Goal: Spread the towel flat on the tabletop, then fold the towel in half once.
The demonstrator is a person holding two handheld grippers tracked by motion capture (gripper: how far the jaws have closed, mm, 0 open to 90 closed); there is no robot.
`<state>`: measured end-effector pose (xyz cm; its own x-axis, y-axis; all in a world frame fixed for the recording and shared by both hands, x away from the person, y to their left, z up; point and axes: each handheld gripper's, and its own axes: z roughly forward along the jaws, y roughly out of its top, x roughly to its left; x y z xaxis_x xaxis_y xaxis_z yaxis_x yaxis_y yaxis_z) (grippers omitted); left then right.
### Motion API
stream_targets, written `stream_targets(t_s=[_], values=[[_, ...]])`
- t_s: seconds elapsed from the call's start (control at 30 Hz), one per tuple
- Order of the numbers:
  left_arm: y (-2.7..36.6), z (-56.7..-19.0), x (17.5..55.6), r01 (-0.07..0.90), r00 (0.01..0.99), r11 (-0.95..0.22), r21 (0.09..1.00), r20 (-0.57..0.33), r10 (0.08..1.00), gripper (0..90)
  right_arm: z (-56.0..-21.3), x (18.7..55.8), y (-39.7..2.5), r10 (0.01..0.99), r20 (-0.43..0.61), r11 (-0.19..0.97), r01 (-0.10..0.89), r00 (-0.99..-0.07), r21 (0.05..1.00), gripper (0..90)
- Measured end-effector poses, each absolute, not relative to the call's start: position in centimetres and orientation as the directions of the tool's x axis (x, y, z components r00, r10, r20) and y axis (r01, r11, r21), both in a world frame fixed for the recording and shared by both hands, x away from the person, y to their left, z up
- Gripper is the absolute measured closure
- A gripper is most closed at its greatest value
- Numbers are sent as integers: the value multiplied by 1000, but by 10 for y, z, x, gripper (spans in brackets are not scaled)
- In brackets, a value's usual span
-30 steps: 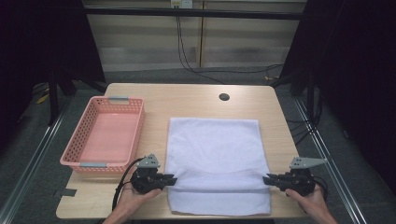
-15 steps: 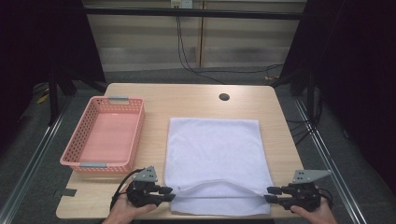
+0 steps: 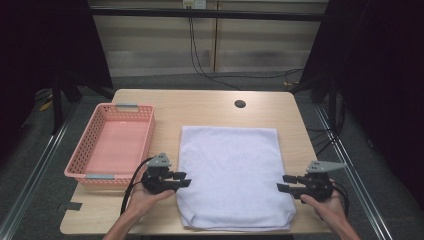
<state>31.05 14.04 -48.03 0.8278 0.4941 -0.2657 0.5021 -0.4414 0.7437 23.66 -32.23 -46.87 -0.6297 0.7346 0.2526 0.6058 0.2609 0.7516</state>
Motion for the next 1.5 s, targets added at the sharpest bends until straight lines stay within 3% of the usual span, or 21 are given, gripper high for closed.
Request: stream_targets(t_s=[0.17,0.33,0.5,0.67,0.77,0.83,1.3,1.5], values=[[130,-492,330,512,810,-472,717,-221,543,625,-484,274,-319,777,239,259,642,-582,722,502],[133,-500,333,524,804,-486,700,-218,553,644,-500,288,-310,805,156,323,642,-573,695,494],[141,-501,320,517,812,-482,707,-228,537,699,-500,274,-308,797,137,348,632,-589,692,500],[143,-499,302,522,821,-503,689,-247,515,699,-499,260,-310,783,163,348,641,-600,684,509],[143,-497,292,511,824,-518,685,-220,522,761,-498,252,-311,780,170,352,646,-602,677,530],[143,-498,291,534,817,-502,680,-263,513,748,-497,248,-312,773,171,359,645,-610,674,530],[146,-491,254,520,842,-552,651,-281,461,722,-489,206,-316,766,226,362,694,-602,622,563],[154,-476,282,514,820,-456,727,-259,510,654,-481,220,-322,777,213,302,647,-593,700,565]])
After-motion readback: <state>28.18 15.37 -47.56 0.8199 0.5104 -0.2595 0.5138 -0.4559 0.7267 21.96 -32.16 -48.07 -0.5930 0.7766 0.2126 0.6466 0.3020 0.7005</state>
